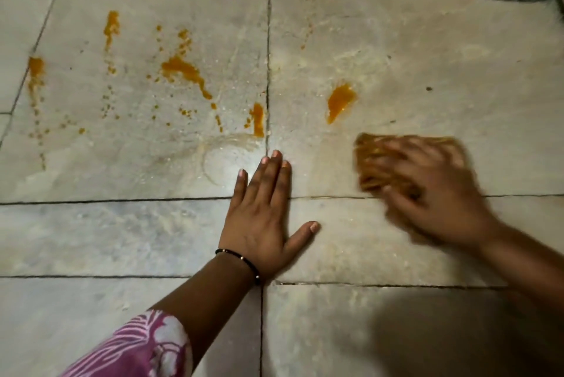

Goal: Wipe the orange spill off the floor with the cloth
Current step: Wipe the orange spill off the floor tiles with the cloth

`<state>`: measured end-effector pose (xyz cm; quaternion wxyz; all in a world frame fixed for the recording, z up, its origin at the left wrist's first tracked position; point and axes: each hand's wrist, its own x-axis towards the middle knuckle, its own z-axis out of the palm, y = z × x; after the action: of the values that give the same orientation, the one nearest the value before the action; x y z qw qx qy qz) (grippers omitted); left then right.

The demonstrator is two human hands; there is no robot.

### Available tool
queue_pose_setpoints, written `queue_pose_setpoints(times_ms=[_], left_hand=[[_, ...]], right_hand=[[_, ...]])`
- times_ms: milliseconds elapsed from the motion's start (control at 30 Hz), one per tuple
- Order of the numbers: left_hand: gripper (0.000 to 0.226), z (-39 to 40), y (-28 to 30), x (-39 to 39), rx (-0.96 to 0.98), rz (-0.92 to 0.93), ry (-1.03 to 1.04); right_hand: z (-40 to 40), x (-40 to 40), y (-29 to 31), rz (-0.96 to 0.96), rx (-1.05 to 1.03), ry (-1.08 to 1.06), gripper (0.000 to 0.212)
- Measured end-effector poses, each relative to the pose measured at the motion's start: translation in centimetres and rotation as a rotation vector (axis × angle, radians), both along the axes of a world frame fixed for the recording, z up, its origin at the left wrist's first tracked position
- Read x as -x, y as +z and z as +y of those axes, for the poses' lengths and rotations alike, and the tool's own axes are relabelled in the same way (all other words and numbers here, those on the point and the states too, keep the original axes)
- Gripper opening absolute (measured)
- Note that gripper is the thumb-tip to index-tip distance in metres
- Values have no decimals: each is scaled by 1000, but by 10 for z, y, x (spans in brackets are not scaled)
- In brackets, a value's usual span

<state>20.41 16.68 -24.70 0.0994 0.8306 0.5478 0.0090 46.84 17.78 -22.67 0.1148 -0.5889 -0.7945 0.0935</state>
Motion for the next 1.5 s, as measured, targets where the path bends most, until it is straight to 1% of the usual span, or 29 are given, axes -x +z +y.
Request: queue_pose_setpoints(times_ms=[100, 167, 200, 267, 333, 433, 500, 567, 633, 733, 800, 900, 1000, 1067, 1167, 1233, 1300, 1367, 1433, 1467, 1500], left_hand=[[89, -1, 2, -1, 8, -2, 5], [89, -1, 3, -3, 17, 10, 4], [89, -1, 2, -2, 21, 19, 3], [89, -1, 2, -2, 25, 29, 1], [89, -2, 2, -3, 28, 36, -1], [89, -1, 2, -3, 33, 41, -3], [89, -1, 1, -2, 30, 46, -8], [89, -3, 1, -1, 38, 47, -12], [89, -3, 1, -2, 39, 49, -11], [89, -3, 2, -3, 57, 62, -14], [89, -2, 3, -3, 66, 71, -21], [89, -2, 4, -4, 67, 74, -29], [91, 1, 10, -1, 99, 84, -40], [92, 9, 16, 9, 115, 105, -113], [83, 30, 30, 48, 60, 212, -382], [77, 55, 42, 83, 81, 327, -602], [76, 77, 58, 118, 160, 440, -757], [81, 88, 70, 143, 259, 672, -815], [84, 89, 75, 155, 355, 878, -778], [83, 89, 74, 157, 370, 910, -768], [81, 89, 72, 156, 366, 896, -757]], right_hand=[[40, -36, 3, -20, 16, -213, 57], [86, -36, 5, -26, -6, -337, 59], [109, -27, 5, -22, -3, -351, 60], [141, 4, 7, -29, 14, -300, 58], [146, 46, 4, -50, 44, -176, 51], [108, 88, 0, -48, 61, 72, 48], [73, 79, -4, -45, 5, 181, 45], [48, 49, -3, -42, 0, 163, 49], [48, 18, 0, -19, 10, 29, 51], [86, 5, 2, -8, 21, -177, 49], [121, 25, 3, -20, 31, -234, 45], [140, 70, 2, -75, 57, -166, 48], [96, 98, -2, -98, -16, 43, 47], [51, 94, -4, -90, -28, 138, 46], [4, 63, 0, -66, 64, 167, 47], [11, 40, 8, -134, 80, 147, 47], [44, 31, 16, -227, 121, 95, 53], [89, 37, 26, -268, 216, 33, 59], [124, 65, 34, -372, 342, 30, 64], [132, 83, 35, -404, 362, 37, 66], [133, 101, 33, -421, 355, 53, 65]])
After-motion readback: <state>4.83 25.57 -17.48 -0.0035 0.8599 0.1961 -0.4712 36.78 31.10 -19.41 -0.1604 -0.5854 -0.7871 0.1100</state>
